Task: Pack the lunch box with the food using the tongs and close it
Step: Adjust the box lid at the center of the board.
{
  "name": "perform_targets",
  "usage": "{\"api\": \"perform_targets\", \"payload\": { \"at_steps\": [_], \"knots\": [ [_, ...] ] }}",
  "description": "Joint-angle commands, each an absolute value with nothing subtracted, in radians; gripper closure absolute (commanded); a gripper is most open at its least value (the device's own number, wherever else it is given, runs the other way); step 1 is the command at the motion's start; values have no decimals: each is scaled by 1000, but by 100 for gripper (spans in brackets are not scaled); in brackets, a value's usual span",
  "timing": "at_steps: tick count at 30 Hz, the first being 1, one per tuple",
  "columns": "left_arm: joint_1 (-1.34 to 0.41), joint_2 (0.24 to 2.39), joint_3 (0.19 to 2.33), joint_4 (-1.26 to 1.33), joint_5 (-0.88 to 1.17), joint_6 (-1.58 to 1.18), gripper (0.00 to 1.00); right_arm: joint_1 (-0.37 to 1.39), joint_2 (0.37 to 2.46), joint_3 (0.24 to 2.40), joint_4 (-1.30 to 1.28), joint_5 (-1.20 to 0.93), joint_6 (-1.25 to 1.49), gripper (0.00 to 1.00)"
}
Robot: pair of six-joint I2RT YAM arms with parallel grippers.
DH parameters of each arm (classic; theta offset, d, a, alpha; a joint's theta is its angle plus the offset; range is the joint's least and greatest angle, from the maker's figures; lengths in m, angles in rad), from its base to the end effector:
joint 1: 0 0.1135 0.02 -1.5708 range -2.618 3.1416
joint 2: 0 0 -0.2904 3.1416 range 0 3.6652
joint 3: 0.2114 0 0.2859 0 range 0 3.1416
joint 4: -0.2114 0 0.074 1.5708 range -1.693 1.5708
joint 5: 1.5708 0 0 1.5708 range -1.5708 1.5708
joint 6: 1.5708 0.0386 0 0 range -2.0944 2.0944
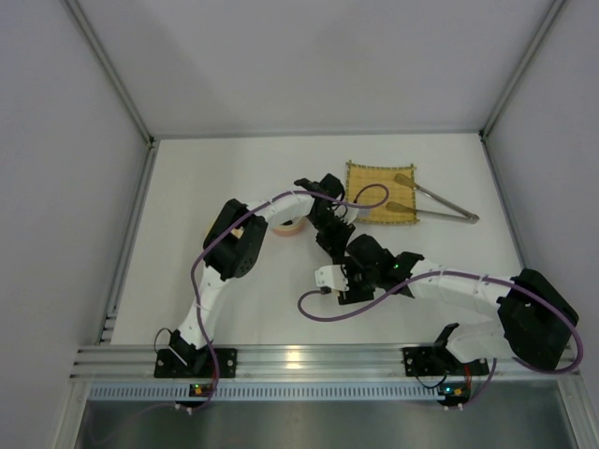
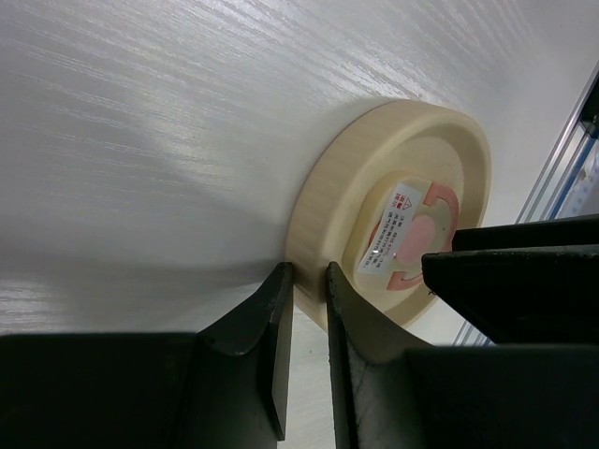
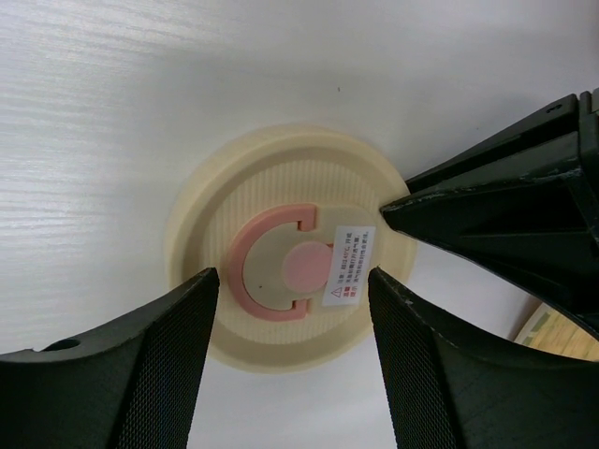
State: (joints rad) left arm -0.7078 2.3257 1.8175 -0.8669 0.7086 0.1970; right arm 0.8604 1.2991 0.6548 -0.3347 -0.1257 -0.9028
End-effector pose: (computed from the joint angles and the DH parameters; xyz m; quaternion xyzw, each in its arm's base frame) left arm 0.3730 -0.3523 0.1401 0.4385 0.8247 -0.3572 0.0014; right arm 0.1687 0.2035 0.1801 -0.7484 0.5930 0.0539 0.2922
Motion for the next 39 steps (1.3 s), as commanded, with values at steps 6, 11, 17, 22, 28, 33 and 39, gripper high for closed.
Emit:
{"api": "perform_targets", "payload": {
  "at_steps": [6, 11, 17, 22, 28, 33, 39],
  "knots": [
    [-716, 2382, 1781, -907, 612, 242, 88, 880, 1290, 635, -334, -140, -899, 35],
    [-716, 2385, 1776, -911, 621, 250, 89, 887, 1298, 607, -226, -55, -894, 37],
    [-719, 2384, 1755, -908, 617, 259, 91, 887, 1305, 609, -155, 11, -891, 39],
    [-727, 2378, 1736, -897, 594, 264, 93, 885, 1296, 652, -156, 43, -862, 44],
    [-745, 2378, 1713, -877, 549, 259, 95, 885, 1275, 701, -163, 80, -824, 52],
    [-752, 2375, 1704, -873, 538, 265, 97, 881, 1269, 707, -156, 104, -824, 53],
    [-755, 2376, 1695, -874, 532, 275, 99, 881, 1250, 725, -133, 126, -816, 55]
  ]
}}
